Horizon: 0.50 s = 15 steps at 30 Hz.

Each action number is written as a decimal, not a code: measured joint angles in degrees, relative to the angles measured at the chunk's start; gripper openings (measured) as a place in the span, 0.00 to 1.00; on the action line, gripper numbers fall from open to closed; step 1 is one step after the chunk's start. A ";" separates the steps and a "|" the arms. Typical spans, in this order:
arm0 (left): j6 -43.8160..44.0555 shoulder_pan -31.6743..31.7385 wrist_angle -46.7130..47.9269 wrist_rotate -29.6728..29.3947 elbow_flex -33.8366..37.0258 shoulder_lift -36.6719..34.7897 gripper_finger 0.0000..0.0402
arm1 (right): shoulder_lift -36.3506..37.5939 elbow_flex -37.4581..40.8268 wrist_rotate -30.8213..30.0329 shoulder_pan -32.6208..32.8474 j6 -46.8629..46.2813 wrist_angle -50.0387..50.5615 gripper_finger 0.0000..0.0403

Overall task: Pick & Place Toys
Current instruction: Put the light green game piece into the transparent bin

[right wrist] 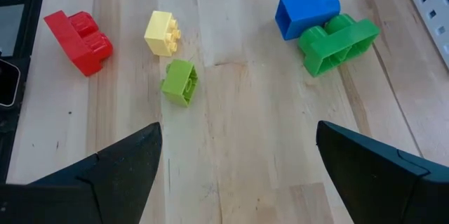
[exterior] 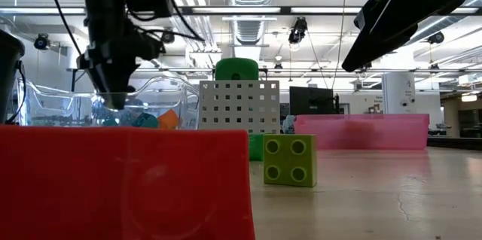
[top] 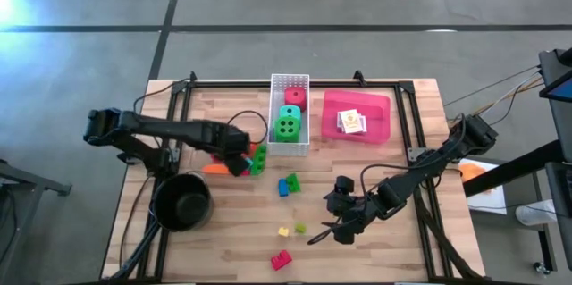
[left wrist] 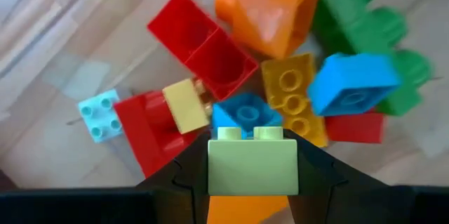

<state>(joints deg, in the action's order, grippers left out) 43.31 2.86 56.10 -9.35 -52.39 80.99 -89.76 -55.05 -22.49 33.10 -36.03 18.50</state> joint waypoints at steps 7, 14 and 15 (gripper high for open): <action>0.67 0.05 -0.67 -0.02 2.93 -0.02 0.33 | 0.00 0.00 -0.01 0.00 0.00 -0.05 0.92; 2.75 0.13 -0.84 0.05 4.51 -0.04 0.33 | 0.00 0.00 -0.03 0.00 0.02 -0.29 0.92; 3.18 0.13 -0.94 0.42 4.85 -0.04 0.33 | 0.00 0.00 -0.01 0.00 0.02 -0.29 0.92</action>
<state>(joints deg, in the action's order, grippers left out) 46.49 2.98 55.16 -8.92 -47.55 80.95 -89.76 -55.05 -22.50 33.10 -36.02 18.21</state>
